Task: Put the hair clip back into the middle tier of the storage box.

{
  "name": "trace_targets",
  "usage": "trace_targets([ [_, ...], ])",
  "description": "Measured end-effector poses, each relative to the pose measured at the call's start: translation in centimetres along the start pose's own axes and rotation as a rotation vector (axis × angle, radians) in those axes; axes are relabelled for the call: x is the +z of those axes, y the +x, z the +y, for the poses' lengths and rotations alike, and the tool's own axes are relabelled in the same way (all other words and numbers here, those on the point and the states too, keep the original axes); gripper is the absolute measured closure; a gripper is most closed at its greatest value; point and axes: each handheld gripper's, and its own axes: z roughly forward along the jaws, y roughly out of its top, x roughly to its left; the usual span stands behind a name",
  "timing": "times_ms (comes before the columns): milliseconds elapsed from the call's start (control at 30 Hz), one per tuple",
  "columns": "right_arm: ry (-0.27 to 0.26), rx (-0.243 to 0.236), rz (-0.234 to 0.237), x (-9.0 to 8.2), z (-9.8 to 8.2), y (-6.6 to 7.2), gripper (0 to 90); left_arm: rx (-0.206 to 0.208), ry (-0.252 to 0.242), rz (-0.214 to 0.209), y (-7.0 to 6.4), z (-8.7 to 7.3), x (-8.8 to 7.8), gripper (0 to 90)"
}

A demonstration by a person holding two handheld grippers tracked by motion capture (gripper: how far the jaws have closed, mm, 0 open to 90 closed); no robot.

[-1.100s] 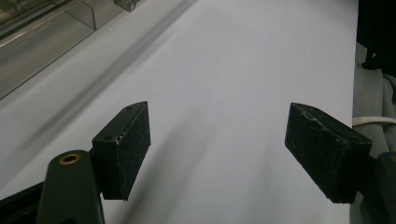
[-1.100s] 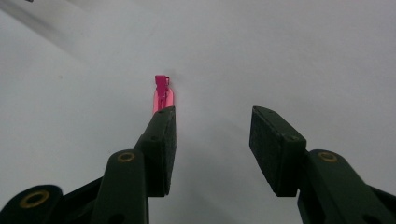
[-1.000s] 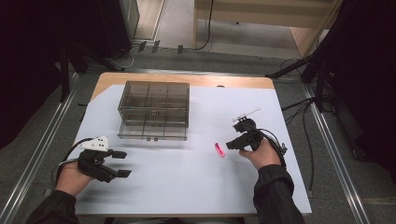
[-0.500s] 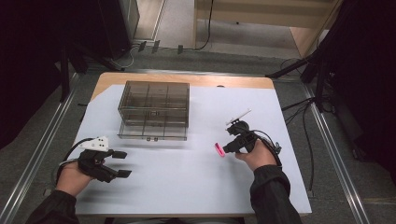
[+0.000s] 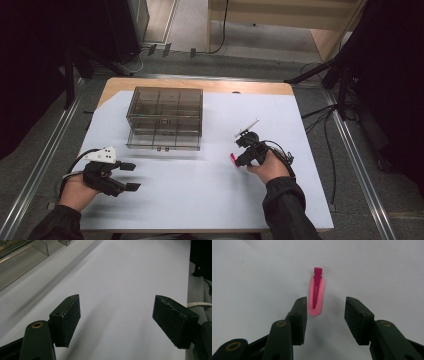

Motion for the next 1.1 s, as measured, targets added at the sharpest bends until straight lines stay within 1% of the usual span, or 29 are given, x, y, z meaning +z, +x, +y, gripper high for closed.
trace_targets([
  [167,0.024,-0.019,-0.005,0.7,0.4,0.4,54.7,-0.002,0.007,0.008,-0.1,-0.3,-0.2,23.4],
  [233,0.030,-0.027,-0.013,0.9,0.6,0.5,54.7,-0.010,0.004,0.014,-0.2,-0.5,-0.3,23.4],
  [300,0.040,-0.027,-0.017,1.1,0.8,0.7,54.7,-0.007,0.004,0.015,-0.2,-0.6,-0.5,23.4],
  [333,0.041,-0.037,-0.018,1.2,0.9,0.7,54.7,-0.012,0.003,0.020,-0.3,-0.7,-0.5,23.4],
  [400,0.051,-0.041,-0.019,1.4,1.0,0.8,54.7,-0.013,0.004,0.025,-0.3,-0.8,-0.7,23.4],
  [467,0.063,-0.044,-0.027,1.6,1.1,0.9,54.5,-0.017,0.003,0.026,-0.4,-0.9,-0.8,23.4],
  [500,0.063,-0.059,-0.034,1.8,1.2,1.0,54.4,-0.018,0.005,0.026,-0.4,-1.0,-0.8,23.4],
  [533,0.064,-0.055,-0.038,1.8,1.3,1.1,54.0,-0.020,0.000,0.029,-0.5,-1.1,-0.9,23.4],
  [567,0.064,-0.067,-0.042,1.8,1.4,1.2,53.4,-0.021,0.001,0.027,-0.5,-1.1,-0.9,23.4],
  [600,0.069,-0.069,-0.047,1.9,1.4,1.3,53.5,-0.020,0.003,0.027,-0.6,-1.1,-0.9,23.4],
  [667,0.076,-0.071,-0.058,1.9,1.5,1.4,53.5,-0.020,0.002,0.023,-0.7,-1.1,-0.9,23.4],
  [833,0.079,-0.056,-0.062,2.0,1.6,1.5,54.2,-0.015,0.005,0.026,-0.9,-1.1,-0.9,23.3],
  [933,0.084,-0.057,-0.064,2.0,1.7,1.7,57.3,-0.016,0.004,0.029,-0.9,-1.2,-0.9,23.3],
  [1033,0.091,-0.071,-0.060,2.0,1.8,1.8,63.4,-0.020,0.003,0.028,-0.9,-1.2,-1.0,23.3],
  [1100,0.097,-0.065,-0.062,1.9,1.8,2.1,66.6,-0.019,0.000,0.023,-0.9,-1.2,-1.0,23.4],
])
